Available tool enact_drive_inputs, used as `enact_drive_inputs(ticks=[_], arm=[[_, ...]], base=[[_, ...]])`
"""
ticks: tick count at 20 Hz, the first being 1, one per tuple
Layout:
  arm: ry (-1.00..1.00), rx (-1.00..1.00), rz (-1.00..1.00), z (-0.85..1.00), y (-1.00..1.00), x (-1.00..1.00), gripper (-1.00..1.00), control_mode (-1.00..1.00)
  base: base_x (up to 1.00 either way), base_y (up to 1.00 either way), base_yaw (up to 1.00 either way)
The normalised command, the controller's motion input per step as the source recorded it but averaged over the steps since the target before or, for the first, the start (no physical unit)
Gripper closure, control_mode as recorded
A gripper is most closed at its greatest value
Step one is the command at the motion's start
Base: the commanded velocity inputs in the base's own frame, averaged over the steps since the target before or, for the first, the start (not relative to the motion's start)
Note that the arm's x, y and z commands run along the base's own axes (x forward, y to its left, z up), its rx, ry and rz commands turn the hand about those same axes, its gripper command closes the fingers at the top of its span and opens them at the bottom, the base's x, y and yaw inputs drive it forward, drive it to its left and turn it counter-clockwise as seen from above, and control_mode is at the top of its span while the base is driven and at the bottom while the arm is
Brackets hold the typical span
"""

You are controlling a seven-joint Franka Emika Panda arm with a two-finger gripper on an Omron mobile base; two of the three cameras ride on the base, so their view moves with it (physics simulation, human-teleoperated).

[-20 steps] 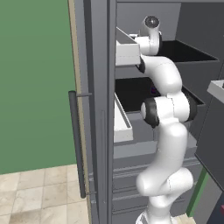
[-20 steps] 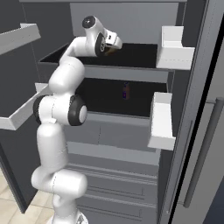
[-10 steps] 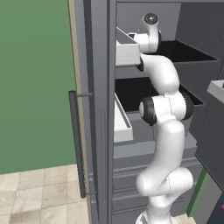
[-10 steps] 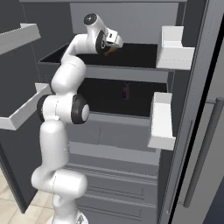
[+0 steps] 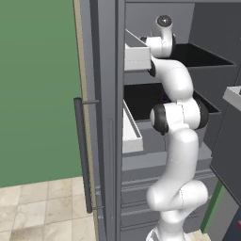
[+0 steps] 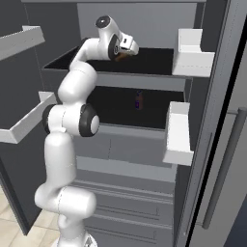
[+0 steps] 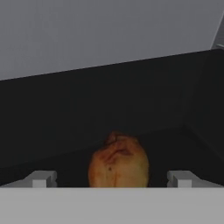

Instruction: Pick chicken drumstick from the fridge and place it on the plate on the counter.

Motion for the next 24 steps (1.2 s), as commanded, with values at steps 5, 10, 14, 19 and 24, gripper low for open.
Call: enact_drive_inputs(ticks=[5,10,14,19,24], arm=[[0.03,0.00,-0.01,-0.15,-0.06,0.01,-1.00,-1.00],[0.00,0.00,0.00,0.00,0.00,0.00,-1.00,-1.00],[0.00,0.00,0.00,-0.05,0.00,0.00,1.00,-1.00],[0.00,0.00,0.00,-0.06,0.00,0.00,1.00,-1.00],[0.00,0.00,0.00,-0.01,0.00,0.00,1.00,-1.00]], base=[[0.00,0.00,0.00],[0.00,0.00,0.00],[0.00,0.00,0.00],[0.00,0.00,0.00],[0.00,0.00,0.00]])
